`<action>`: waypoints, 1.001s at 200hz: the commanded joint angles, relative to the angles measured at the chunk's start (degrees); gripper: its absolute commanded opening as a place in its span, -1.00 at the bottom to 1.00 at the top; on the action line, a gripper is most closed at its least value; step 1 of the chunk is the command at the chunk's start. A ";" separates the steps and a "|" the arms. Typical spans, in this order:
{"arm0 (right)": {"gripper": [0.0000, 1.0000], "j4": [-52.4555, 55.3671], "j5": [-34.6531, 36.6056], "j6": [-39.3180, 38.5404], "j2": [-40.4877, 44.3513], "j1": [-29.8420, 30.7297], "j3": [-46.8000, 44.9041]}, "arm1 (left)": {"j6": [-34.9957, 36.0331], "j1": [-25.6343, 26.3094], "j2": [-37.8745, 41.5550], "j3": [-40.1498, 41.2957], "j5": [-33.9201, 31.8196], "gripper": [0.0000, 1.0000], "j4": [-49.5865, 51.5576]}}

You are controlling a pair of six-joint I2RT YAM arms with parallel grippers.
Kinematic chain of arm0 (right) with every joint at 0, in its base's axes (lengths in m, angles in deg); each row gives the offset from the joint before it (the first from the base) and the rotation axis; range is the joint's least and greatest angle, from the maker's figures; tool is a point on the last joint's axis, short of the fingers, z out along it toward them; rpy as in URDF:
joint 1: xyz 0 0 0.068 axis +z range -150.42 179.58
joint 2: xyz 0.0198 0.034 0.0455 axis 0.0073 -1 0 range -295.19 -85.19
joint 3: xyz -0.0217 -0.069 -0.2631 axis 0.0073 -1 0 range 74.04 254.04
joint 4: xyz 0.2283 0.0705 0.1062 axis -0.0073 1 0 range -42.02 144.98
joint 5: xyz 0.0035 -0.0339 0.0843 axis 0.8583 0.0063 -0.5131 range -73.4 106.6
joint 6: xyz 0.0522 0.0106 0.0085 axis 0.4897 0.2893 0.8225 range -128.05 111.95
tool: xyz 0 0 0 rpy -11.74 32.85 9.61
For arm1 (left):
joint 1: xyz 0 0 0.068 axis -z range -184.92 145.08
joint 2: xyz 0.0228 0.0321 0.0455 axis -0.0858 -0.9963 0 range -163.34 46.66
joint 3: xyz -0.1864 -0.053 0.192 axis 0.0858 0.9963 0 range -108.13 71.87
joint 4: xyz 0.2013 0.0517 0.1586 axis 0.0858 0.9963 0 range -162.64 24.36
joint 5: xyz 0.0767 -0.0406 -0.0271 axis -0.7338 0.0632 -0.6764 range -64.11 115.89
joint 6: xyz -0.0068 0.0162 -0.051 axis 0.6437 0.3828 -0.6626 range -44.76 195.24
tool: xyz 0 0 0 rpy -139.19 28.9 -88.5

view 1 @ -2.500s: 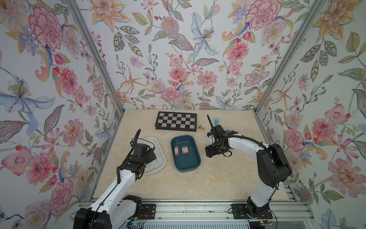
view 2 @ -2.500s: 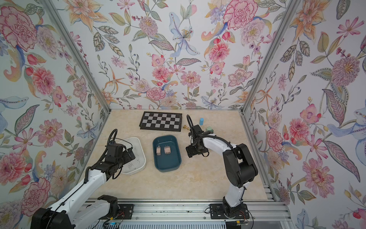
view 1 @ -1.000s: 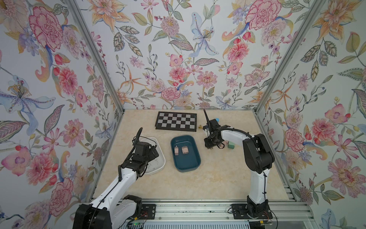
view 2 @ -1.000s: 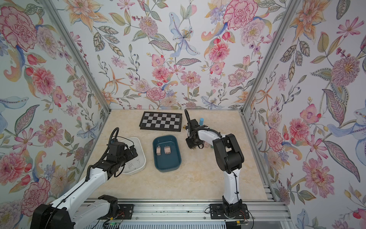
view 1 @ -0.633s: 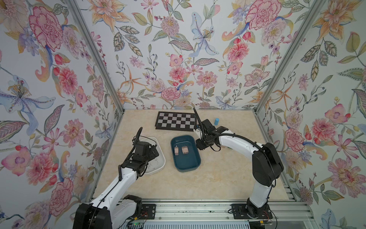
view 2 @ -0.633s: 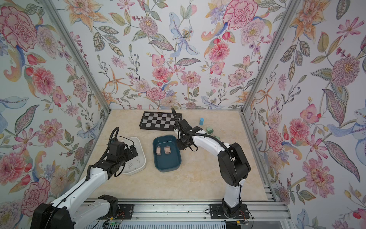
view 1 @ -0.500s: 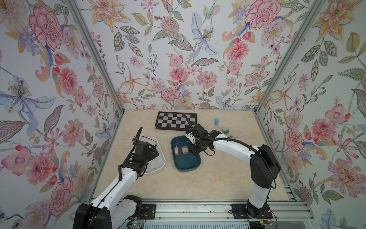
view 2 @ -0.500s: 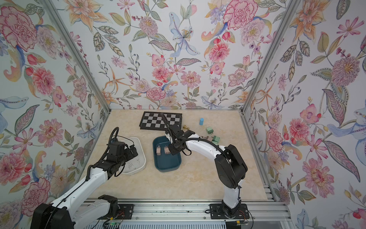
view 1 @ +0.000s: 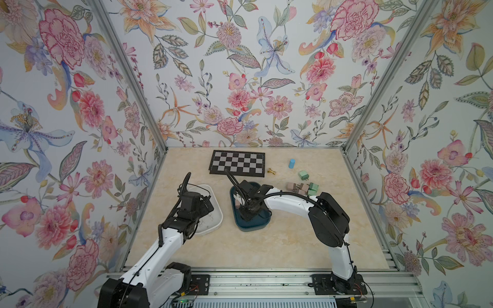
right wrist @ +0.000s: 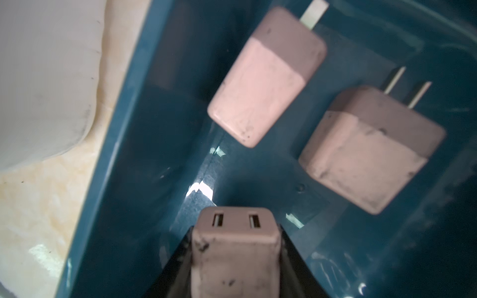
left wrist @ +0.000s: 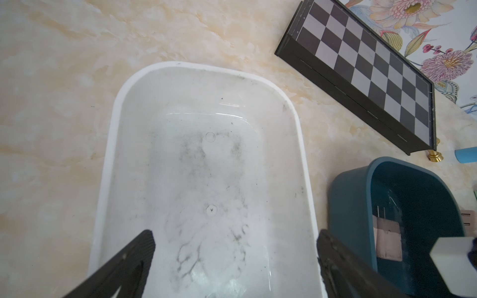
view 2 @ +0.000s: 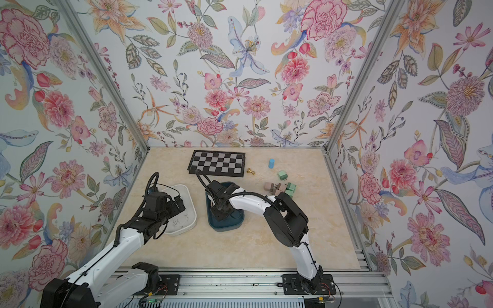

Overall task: Place the plugs by color into the storage box
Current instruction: Place the plug in the storage box.

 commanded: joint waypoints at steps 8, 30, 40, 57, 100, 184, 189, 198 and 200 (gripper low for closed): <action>-0.15 1.28 -0.78 1.07 -1.38 0.27 1.56 | -0.52 0.57 1.18 1.34 0.25 0.99 0.35; 0.16 1.28 -0.75 0.72 -0.55 0.29 0.87 | -0.40 0.57 1.10 1.45 -0.22 0.99 0.70; 0.33 1.32 -1.16 0.87 0.64 -0.01 0.39 | -0.25 0.57 1.09 1.42 -0.31 0.99 0.77; 0.52 1.30 -1.30 1.32 4.19 -0.97 -0.61 | -0.34 0.59 1.18 1.39 -0.31 0.99 0.83; 0.61 1.53 -0.21 0.87 17.35 -8.49 -6.39 | -0.05 0.59 1.05 1.10 -0.50 0.99 1.01; 0.68 0.98 -0.30 -8.69 16.62 -32.92 -13.29 | -0.56 0.57 -0.14 1.00 0.11 0.99 0.06; 0.69 0.59 -0.08 -9.05 15.89 -33.67 -13.25 | -0.42 0.59 -0.05 0.89 0.02 0.99 0.33; 0.68 -0.25 -0.63 -9.58 14.94 -34.97 -13.16 | -0.24 0.57 0.09 0.80 -0.42 0.99 0.77; 0.68 -0.53 -0.77 -9.68 14.71 -35.28 -13.14 | -0.20 0.61 0.12 0.75 -0.44 0.99 0.86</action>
